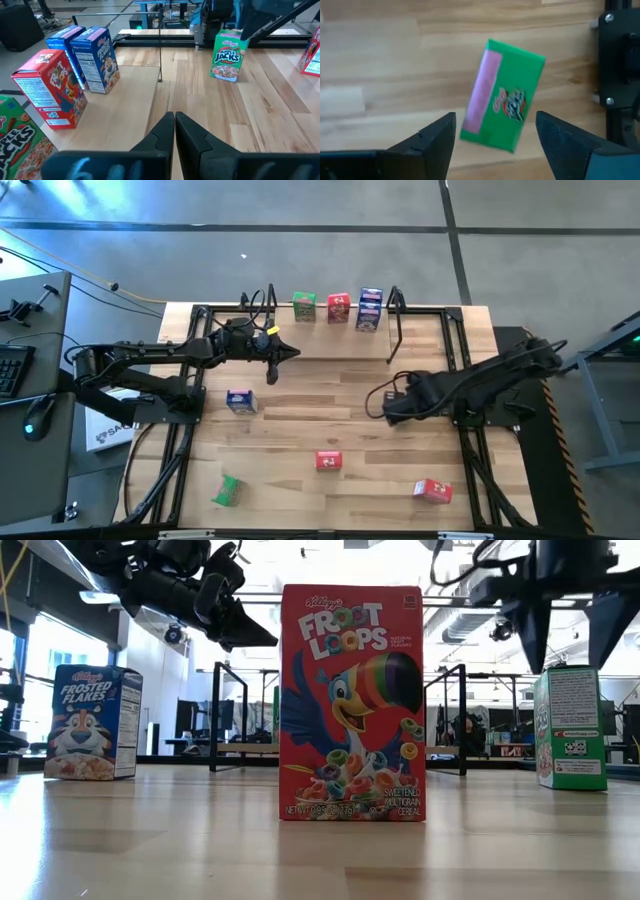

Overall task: Stack cereal on shelf
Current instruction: Put the top green cereal box on the shelf aligned with the other green cereal box

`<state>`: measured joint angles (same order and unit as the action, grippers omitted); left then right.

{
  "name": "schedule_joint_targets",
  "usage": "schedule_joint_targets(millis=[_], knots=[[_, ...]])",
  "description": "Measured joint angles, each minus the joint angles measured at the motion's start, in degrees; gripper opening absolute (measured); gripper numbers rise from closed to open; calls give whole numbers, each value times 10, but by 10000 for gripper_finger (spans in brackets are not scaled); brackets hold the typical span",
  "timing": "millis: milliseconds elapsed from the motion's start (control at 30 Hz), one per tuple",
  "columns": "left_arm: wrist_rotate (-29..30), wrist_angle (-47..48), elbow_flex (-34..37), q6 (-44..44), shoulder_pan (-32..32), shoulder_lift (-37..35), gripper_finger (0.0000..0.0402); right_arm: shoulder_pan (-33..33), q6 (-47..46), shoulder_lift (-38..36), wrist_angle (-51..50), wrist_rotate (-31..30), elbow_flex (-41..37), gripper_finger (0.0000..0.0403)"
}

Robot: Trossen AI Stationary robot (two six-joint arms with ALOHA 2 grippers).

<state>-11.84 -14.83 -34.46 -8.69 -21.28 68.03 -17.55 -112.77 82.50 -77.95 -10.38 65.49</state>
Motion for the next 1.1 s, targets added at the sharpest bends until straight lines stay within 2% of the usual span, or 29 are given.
schedule_joint_targets(millis=[200, 400, 733, 933, 1033, 1100], knots=[[0, 0, 0, 0, 0, 0, 7, 14, -28, 41, -4, -2, 0, 255], [0, 0, 0, 3, 0, 0, 7, 25, -15, 72, -3, -5, 0, 250], [0, 0, 0, 7, -1, 0, 7, 21, 68, 83, 15, -57, 0, 165], [3, -5, 0, 7, -2, 0, 7, 27, 178, 82, -9, -89, 47, 151], [3, -19, 0, 11, -6, 0, 7, 41, 293, 82, -2, -138, 91, 153], [3, -25, 0, 12, -9, 0, 7, 58, 396, 81, 42, -172, 115, 154]])
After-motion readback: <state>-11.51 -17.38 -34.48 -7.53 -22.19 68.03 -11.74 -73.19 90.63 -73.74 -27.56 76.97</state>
